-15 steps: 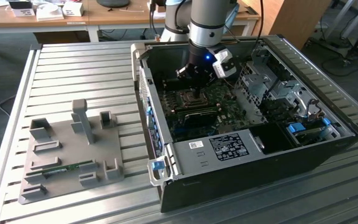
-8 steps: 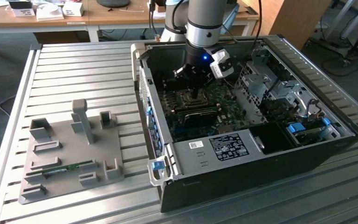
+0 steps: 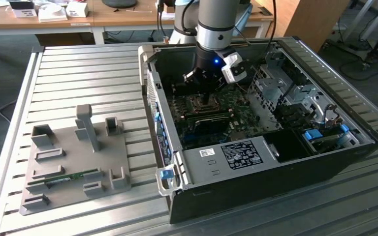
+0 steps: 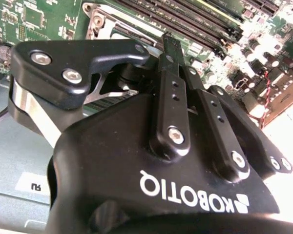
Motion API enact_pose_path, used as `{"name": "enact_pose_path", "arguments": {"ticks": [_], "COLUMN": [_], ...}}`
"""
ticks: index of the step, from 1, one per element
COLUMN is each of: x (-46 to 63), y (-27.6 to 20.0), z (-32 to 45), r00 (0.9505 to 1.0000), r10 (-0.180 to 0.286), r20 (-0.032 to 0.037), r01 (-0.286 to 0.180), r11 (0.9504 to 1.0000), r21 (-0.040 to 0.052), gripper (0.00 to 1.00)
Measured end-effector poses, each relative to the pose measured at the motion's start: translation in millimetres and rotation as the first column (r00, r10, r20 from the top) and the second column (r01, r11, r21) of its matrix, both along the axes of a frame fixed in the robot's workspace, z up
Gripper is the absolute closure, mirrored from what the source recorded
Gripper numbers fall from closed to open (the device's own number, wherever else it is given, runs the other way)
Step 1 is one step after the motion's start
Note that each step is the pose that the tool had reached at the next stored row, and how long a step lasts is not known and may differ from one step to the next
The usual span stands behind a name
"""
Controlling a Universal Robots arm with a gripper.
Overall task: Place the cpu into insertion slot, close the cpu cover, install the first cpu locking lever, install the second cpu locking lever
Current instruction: 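Install the second cpu locking lever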
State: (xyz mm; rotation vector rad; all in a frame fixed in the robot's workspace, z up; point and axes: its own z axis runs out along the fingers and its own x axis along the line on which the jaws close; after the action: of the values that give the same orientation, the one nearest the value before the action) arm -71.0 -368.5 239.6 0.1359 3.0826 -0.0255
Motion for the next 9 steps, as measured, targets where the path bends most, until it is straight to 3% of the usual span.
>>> {"name": "enact_pose_path", "arguments": {"ticks": [9], "x": [-4.6], "y": [0.0], "z": [-4.4], "r00": [1.0000], "r10": [0.000], "r20": [0.0001], "r01": [0.000], "r11": [1.0000], "r21": [0.0001], "gripper": [0.89]}}
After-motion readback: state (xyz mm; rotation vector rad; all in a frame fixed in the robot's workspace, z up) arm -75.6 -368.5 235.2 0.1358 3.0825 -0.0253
